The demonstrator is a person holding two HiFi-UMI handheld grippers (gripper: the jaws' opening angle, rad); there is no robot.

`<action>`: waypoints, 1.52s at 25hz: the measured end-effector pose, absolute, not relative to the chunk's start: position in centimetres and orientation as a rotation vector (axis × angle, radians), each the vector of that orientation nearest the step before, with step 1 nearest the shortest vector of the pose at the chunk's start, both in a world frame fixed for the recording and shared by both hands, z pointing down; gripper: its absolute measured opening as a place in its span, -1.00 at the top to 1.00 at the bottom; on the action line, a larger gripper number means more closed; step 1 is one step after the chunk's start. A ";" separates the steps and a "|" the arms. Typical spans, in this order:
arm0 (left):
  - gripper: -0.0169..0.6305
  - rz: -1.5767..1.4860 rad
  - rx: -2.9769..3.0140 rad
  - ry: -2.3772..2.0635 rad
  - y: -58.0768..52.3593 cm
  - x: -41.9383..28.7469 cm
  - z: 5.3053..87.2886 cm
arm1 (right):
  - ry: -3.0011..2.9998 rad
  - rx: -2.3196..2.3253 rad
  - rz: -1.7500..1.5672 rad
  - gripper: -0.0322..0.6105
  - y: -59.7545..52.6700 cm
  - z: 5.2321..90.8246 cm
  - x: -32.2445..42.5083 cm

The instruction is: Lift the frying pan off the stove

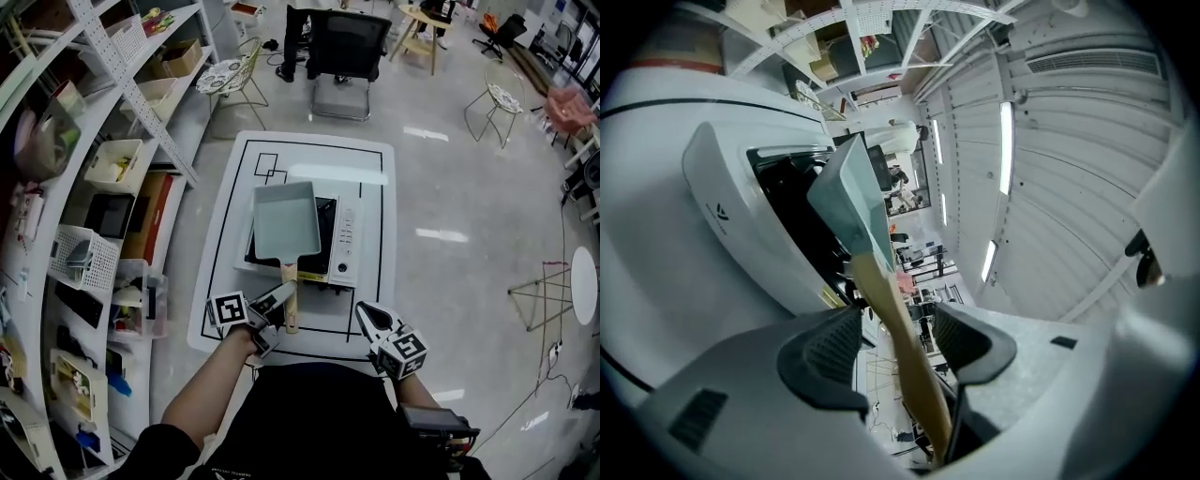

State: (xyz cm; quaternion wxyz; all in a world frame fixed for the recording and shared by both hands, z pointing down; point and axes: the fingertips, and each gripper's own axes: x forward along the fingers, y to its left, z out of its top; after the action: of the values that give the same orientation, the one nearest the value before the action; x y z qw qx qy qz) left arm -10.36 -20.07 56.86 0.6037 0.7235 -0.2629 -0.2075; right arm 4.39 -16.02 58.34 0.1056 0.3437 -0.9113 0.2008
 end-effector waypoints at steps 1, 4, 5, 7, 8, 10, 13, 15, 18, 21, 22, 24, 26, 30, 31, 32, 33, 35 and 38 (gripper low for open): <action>0.18 -0.480 1.670 -0.605 -20.3 -10.4 57.0 | -2.682 1.016 0.595 0.82 -16.0 58.4 4.5; 0.19 -0.480 1.649 -0.597 -20.9 -10.4 57.5 | -2.679 1.022 0.602 0.82 -16.2 58.7 4.6; 0.22 -0.485 1.640 -0.588 -21.1 -10.3 57.6 | -2.678 1.024 0.605 0.82 -16.2 58.7 4.6; 0.25 -0.479 1.624 -0.577 -21.1 -10.1 57.7 | -2.675 1.030 0.612 0.82 -16.1 58.9 4.7; 0.25 -0.465 1.618 -0.580 -21.1 -10.0 57.8 | -2.673 1.033 0.615 0.82 -16.1 58.9 4.7; 0.32 -0.441 1.601 -0.593 -21.0 -9.9 58.1 | -2.671 1.040 0.620 0.82 -16.1 59.0 4.8; 0.42 -0.437 1.572 -0.596 -20.9 -10.0 58.7 | -2.669 1.047 0.624 0.82 -16.2 59.1 5.0; 0.47 -0.448 1.584 -0.580 -20.9 -9.8 58.3 | -2.666 1.050 0.628 0.82 -16.1 59.1 5.1; 0.48 -0.456 1.596 -0.565 -20.9 -9.7 58.1 | -2.664 1.051 0.635 0.82 -16.0 59.2 5.1; 0.49 -0.435 1.568 -0.573 -20.8 -10.0 58.7 | -2.669 1.049 0.648 0.82 -16.1 59.3 4.9; 0.50 -0.435 1.569 -0.567 -20.8 -10.0 58.6 | -2.671 1.050 0.653 0.82 -16.1 59.3 4.9; 0.52 -0.437 1.571 -0.556 -21.0 -9.9 58.5 | -2.673 1.051 0.658 0.82 -16.2 59.3 4.9; 0.54 -0.439 1.547 -0.555 -21.0 -10.1 58.6 | -2.673 1.052 0.659 0.82 -16.3 59.2 4.9; 0.58 -0.456 1.515 -0.547 -21.1 -10.4 58.5 | -2.668 1.052 0.667 0.82 -16.1 59.2 4.9; 0.58 -0.456 1.512 -0.547 -21.1 -10.4 58.5 | -2.666 1.054 0.670 0.82 -16.1 59.2 4.9; 0.58 -0.455 1.510 -0.549 -21.1 -10.4 58.5 | -2.665 1.057 0.673 0.82 -16.1 59.1 4.9; 0.59 -0.454 1.509 -0.551 -21.1 -10.4 58.5 | -2.663 1.060 0.676 0.82 -16.1 59.1 4.9; 0.59 -0.452 1.506 -0.555 -21.1 -10.5 58.6 | -2.661 1.066 0.680 0.82 -16.0 59.1 5.0; 0.59 -0.453 1.495 -0.556 -20.9 -10.3 58.7 | -2.658 1.069 0.683 0.82 -15.9 59.1 5.2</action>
State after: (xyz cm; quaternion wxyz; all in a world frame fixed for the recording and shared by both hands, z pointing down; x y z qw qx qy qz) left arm -10.27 -20.93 58.69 0.6757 0.6646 -0.2474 -0.2014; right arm 5.20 -15.91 59.08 0.0982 0.3614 -0.8981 0.2308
